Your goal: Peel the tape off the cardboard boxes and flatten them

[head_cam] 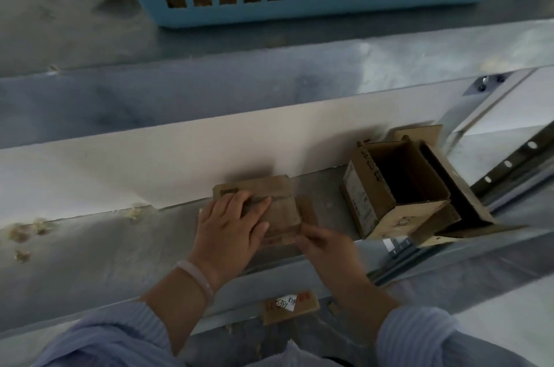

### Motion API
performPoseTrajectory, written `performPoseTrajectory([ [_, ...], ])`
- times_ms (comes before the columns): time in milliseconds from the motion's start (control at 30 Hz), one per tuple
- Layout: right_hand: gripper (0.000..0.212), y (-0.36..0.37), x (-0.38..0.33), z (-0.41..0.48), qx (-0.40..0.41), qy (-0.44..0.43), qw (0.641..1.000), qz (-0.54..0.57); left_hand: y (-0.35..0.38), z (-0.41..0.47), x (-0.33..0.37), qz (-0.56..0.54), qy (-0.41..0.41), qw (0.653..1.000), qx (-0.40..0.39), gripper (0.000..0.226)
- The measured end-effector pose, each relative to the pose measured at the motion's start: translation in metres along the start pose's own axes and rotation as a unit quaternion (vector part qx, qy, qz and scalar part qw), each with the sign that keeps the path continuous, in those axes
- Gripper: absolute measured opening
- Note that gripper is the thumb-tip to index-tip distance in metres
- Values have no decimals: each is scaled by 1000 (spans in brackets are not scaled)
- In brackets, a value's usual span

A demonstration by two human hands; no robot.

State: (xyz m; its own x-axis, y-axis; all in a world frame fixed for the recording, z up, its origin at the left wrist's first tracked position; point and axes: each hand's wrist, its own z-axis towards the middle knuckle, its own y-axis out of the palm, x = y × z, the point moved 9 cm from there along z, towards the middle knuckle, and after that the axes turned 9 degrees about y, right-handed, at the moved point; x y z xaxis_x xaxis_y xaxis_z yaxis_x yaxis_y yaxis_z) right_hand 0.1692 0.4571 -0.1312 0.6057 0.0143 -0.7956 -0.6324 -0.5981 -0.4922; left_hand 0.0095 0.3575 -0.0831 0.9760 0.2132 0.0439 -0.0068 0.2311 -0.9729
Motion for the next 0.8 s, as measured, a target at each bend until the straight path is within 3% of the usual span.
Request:
performPoseTrajectory([
  [167,16,-6,0,4,42,45,998,14,1,1,0,-9,-9,1000,-8,47],
  [400,26,-7,-16,0,55,10,998,20,3,1,-1,-10,-13,1000,-20,50],
  [700,5,-20,-19,0,77,-40,996,0,2,0,-2,-15,-6,1000,-18,49],
  [800,20,-14,-23,0,43,-24,998,25,1,0,-1,-14,-8,1000,-18,49],
])
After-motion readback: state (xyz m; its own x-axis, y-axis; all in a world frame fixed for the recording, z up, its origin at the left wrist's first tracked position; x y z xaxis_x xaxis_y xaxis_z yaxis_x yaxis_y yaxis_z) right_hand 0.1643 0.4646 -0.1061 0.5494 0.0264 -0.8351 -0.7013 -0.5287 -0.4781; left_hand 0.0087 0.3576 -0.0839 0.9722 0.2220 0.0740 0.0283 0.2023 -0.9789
